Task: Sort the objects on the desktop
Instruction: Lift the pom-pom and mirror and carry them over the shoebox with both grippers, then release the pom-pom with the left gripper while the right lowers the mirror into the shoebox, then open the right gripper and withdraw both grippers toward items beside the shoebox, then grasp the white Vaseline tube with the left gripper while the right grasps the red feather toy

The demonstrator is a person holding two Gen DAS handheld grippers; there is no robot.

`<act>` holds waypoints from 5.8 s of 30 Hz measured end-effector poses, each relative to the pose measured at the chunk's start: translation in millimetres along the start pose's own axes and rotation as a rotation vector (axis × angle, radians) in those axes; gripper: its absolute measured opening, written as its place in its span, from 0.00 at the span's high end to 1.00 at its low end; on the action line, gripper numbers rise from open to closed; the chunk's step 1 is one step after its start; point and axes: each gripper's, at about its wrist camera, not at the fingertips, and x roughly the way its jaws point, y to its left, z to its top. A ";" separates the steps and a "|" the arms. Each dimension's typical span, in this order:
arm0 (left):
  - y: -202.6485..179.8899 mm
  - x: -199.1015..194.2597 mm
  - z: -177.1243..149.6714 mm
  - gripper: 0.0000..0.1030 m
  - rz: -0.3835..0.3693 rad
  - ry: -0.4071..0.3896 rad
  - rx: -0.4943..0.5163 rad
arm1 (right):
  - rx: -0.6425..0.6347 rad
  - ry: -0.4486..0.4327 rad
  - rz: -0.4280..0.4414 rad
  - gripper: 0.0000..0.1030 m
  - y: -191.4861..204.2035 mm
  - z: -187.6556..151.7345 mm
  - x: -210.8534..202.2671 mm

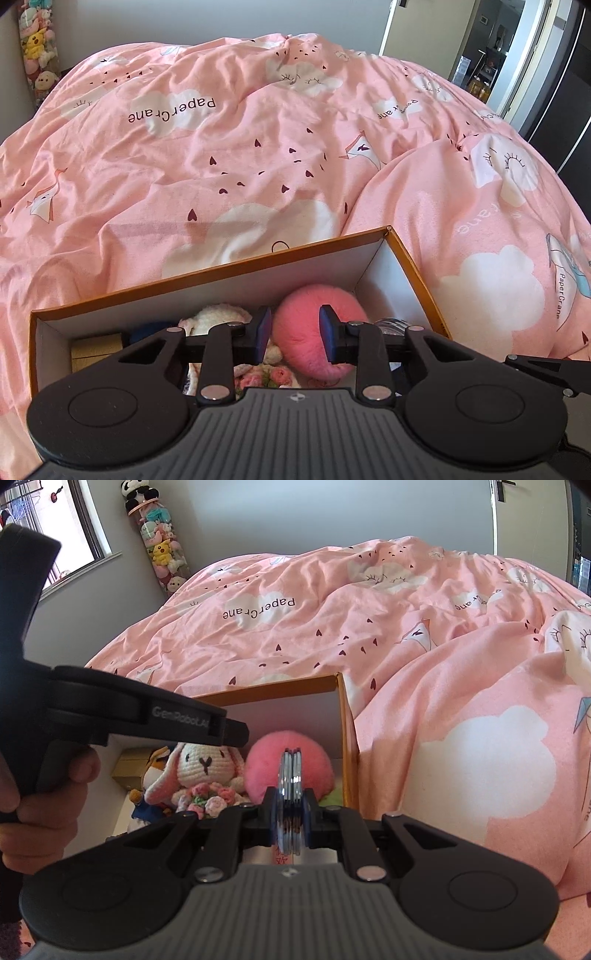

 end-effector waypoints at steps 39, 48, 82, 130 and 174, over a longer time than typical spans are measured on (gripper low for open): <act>142.4 -101.3 -79.5 0.68 0.222 -0.113 -0.294 | 0.049 0.294 0.396 0.86 128.1 31.8 85.7; 148.7 -94.5 -86.4 0.68 0.196 -0.093 -0.294 | 0.038 0.389 0.351 0.86 146.1 25.8 121.9; 155.1 -86.5 -96.4 0.68 0.180 -0.066 -0.325 | -0.130 0.387 0.186 0.86 149.1 17.1 121.2; 42.9 -146.2 -201.8 0.66 0.102 0.094 -0.056 | -0.198 0.202 0.238 0.73 55.9 -99.9 -102.4; -21.7 -75.4 -254.4 0.40 0.310 0.267 0.365 | -0.124 0.269 0.130 0.89 34.7 -131.5 -61.5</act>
